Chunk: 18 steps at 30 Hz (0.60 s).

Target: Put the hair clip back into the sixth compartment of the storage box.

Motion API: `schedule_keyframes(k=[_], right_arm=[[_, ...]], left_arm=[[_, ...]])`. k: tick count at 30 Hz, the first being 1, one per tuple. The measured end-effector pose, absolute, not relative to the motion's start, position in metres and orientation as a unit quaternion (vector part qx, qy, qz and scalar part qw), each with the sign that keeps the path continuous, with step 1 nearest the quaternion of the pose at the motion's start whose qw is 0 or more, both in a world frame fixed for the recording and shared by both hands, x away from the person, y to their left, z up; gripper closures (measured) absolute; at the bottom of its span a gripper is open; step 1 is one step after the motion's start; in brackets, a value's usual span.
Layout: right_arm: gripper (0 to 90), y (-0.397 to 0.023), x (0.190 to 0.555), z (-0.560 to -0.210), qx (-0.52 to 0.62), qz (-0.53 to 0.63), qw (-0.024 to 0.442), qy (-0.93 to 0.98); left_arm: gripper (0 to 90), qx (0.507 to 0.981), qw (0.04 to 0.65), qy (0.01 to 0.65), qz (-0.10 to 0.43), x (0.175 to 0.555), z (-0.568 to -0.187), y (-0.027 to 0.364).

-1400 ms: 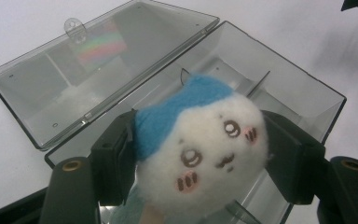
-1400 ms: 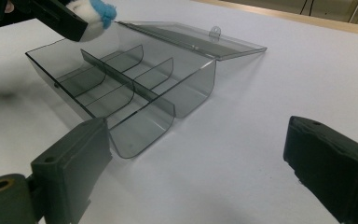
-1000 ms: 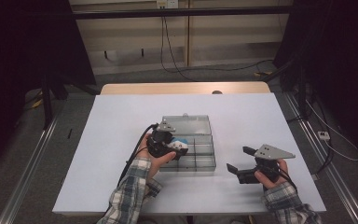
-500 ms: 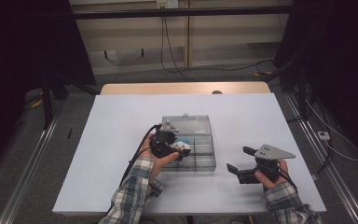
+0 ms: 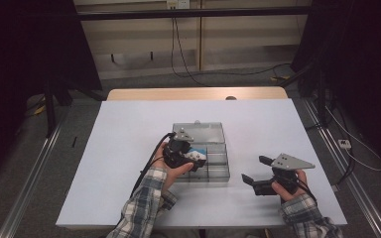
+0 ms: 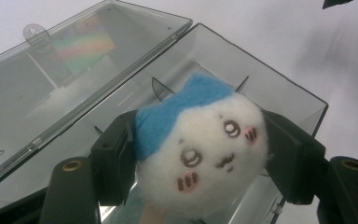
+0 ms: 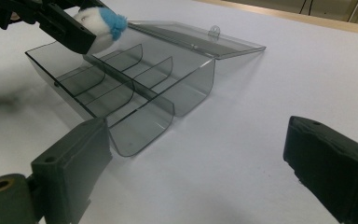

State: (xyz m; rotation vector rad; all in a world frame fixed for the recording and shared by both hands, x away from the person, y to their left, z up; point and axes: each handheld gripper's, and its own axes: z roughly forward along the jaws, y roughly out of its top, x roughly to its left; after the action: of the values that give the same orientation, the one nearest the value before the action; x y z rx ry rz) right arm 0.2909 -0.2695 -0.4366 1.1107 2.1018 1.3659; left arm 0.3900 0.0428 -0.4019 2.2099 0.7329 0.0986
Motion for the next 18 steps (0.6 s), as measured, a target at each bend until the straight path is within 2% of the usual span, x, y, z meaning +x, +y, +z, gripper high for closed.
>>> schedule_keyframes(k=[18], right_arm=[[7.1,-0.2699,0.2905,-0.4372,0.397,0.487,0.198,0.752]], left_arm=[[32.9,0.875,0.391,0.283,0.035,0.3911,-0.405,0.0352]])
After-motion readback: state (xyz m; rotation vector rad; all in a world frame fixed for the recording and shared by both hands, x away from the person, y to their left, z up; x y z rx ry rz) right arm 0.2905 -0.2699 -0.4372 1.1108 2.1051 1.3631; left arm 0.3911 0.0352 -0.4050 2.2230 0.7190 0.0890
